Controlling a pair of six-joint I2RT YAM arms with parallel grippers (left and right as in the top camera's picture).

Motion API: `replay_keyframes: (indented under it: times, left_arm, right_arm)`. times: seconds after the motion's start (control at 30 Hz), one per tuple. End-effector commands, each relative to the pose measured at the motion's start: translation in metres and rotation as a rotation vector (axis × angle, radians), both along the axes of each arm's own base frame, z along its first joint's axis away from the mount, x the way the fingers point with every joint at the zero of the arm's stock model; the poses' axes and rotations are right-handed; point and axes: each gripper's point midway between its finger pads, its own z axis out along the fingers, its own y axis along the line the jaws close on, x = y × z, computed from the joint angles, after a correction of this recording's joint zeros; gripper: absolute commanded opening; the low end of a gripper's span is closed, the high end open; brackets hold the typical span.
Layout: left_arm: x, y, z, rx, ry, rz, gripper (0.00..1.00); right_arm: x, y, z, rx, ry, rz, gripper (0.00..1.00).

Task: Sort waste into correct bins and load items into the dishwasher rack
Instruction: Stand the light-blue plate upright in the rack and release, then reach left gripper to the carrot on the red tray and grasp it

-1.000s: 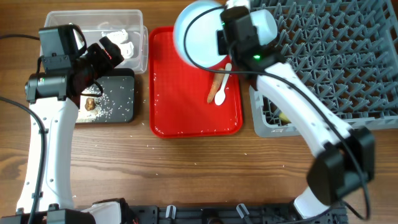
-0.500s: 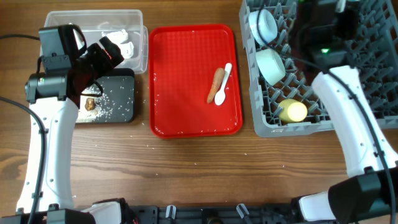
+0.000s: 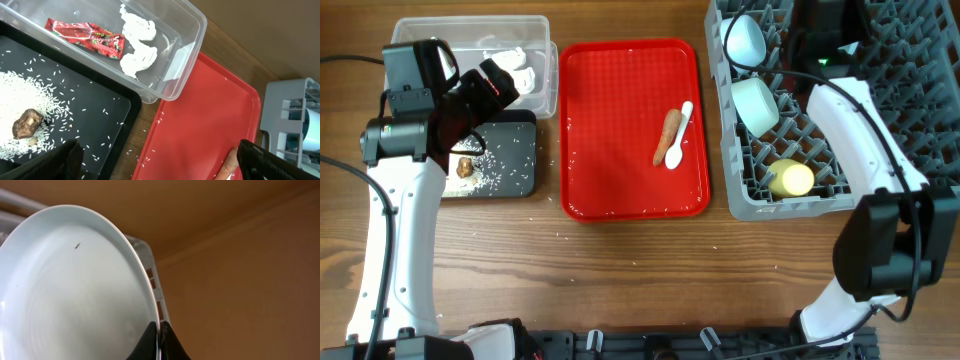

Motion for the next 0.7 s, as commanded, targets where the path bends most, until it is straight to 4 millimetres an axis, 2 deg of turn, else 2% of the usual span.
replay_keyframes:
  times: [0.0,0.17,0.3,0.33,0.37,0.4,0.43,0.5,0.53,0.63,0.67]
  left_arm:
    - [0.0,0.003,0.004,0.02,-0.012,-0.002,1.0]
    - [0.0,0.003,0.004,0.019,-0.011,-0.002,1.0]
    - [0.0,0.003,0.004,0.02,-0.012,-0.002,1.0]
    - [0.0,0.003,0.004,0.02,-0.012,-0.002,1.0]
    - [0.0,0.003,0.004,0.02,-0.012,-0.002,1.0]
    - [0.0,0.003,0.004,0.02,-0.012,-0.002,1.0]
    - [0.0,0.003,0.004,0.02,-0.012,-0.002,1.0]
    - [0.0,0.003,0.004,0.02,-0.012,-0.002,1.0]
    - [0.0,0.003,0.004,0.02,-0.012,-0.002,1.0]
    - [0.0,0.003,0.004,0.02,-0.012,-0.002,1.0]
    - [0.0,0.003,0.004,0.02,-0.012,-0.002,1.0]
  right_arm:
    - [0.007,-0.001,-0.018,-0.025,0.057,0.02,0.04]
    - [0.005,0.01,-0.052,0.049,0.159,0.081,0.04]
    - [-0.006,0.014,-0.072,0.205,0.131,0.027,0.04]
    - [-0.008,0.014,-0.075,0.247,0.109,0.005,0.08]
    - [-0.009,0.016,-0.079,0.282,0.098,-0.007,0.22]
    - [-0.011,0.019,-0.081,0.316,0.092,-0.011,0.56]
    - [-0.012,0.023,-0.082,0.345,0.087,-0.007,0.83]
    - [-0.012,0.031,-0.072,0.404,0.047,0.014,0.98]
    - [-0.012,0.035,-0.065,0.431,0.024,0.027,1.0]
    - [-0.014,0.045,-0.023,0.52,-0.085,0.086,1.0]
    - [-0.021,0.046,0.004,0.551,-0.153,0.101,1.0]
